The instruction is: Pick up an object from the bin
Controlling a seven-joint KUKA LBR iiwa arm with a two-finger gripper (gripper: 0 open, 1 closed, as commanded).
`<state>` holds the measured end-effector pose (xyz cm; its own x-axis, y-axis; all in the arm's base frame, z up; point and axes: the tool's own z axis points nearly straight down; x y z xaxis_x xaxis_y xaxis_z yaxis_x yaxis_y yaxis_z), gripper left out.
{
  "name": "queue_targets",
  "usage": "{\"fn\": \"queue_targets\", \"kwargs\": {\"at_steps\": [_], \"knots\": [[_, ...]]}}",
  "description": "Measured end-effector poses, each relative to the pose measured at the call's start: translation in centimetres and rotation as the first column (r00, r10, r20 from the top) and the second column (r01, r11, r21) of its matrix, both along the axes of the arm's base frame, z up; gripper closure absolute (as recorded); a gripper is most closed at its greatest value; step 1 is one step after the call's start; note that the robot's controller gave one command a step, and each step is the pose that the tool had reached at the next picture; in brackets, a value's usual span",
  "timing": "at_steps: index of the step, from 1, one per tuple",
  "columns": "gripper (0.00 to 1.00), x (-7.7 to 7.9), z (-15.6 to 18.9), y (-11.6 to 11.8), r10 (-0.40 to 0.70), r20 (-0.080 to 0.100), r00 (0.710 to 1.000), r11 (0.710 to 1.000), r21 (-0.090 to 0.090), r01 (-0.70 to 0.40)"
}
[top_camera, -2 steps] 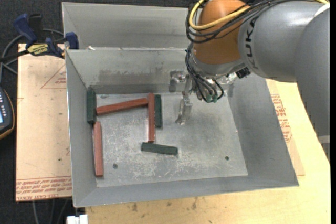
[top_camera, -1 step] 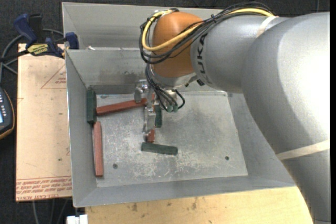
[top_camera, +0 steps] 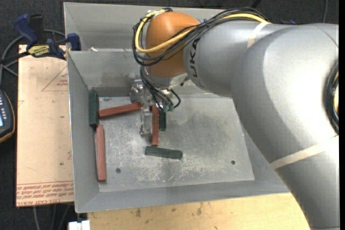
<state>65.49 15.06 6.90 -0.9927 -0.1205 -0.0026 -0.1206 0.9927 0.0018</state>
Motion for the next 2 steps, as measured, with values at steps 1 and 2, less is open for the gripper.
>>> {"fn": "queue_targets", "kwargs": {"at_steps": [1,2], "knots": [[1.00,0.1,0.2,0.0,0.000,0.002,1.000,1.000,0.000,0.000],[1.00,-0.7,14.3,1.8,0.107,0.010,0.994,0.994,0.001,-0.107]]}}
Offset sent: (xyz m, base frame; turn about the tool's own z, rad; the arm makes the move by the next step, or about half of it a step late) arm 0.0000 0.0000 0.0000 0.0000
